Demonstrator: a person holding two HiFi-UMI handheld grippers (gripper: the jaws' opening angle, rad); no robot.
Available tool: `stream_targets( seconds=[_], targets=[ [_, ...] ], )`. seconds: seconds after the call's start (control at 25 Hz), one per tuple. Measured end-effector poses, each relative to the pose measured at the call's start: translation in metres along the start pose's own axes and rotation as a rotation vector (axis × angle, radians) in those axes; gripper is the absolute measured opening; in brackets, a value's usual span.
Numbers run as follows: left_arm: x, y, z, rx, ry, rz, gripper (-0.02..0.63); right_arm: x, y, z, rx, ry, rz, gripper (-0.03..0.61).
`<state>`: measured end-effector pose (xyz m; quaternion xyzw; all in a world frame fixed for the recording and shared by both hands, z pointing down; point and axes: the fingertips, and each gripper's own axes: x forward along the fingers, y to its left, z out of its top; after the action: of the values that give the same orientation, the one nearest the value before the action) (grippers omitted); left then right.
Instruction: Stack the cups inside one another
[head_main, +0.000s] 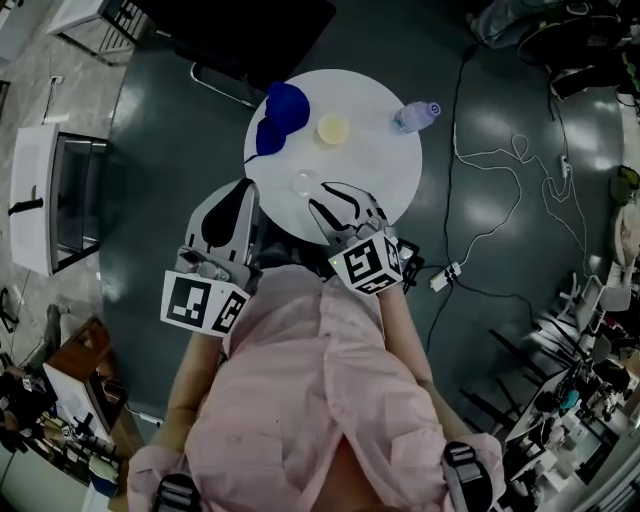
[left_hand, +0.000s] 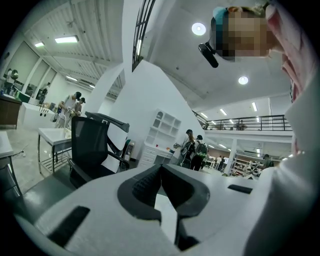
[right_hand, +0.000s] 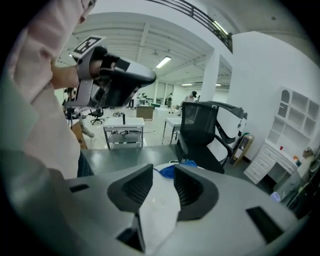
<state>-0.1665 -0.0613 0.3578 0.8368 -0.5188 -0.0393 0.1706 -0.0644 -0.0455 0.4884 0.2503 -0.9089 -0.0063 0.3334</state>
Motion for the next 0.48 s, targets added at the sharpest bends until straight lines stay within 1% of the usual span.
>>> stream_targets(
  seconds=[0.2,0.48],
  targets=[
    [-0.001,0.014,-0.008,-0.026,0.035,-0.016,0.02,0.039,0.022,-0.03,-0.13,0.165,0.056,0.13],
    [0.002,0.03,-0.007,-0.046,0.045,-0.025,0.02,0.078,0.044,-0.068,-0.175,0.305,0.156,0.14]
  ],
)
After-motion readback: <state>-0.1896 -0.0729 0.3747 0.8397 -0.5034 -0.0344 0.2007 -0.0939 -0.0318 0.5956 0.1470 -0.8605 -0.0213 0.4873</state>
